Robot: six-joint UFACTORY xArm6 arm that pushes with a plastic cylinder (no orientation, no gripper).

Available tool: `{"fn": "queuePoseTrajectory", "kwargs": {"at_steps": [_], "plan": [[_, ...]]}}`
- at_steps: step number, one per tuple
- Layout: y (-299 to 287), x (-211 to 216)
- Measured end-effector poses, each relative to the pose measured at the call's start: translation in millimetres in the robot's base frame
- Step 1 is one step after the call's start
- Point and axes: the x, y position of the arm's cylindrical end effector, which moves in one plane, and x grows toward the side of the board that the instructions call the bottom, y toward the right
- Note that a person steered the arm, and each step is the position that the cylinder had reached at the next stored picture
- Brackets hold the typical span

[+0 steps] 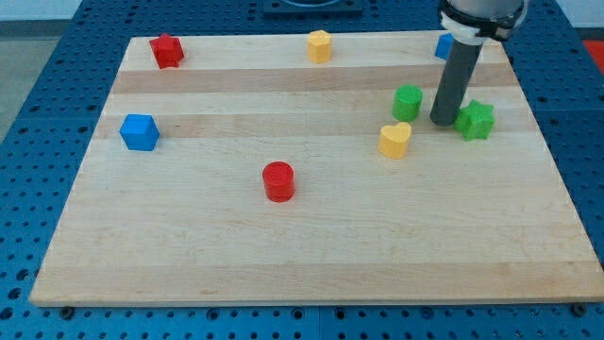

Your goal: Push the green circle above the red circle

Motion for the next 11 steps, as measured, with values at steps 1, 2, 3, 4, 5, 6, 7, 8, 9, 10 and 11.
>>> {"fn": "queuePoseTrajectory", "kwargs": {"at_steps": [1, 2, 3, 4, 5, 6, 7, 8, 9, 10, 11], "plan": [[0.0, 0.0], [0.0, -4.1], [0.0, -16.7], [-8.5, -29.2], [-31.0, -32.5], [-65.2, -32.6], [-101.9, -32.5], [-130.7, -31.2], [-148.0, -17.2], [-158.6, 3.6], [-171.5, 18.1]]}}
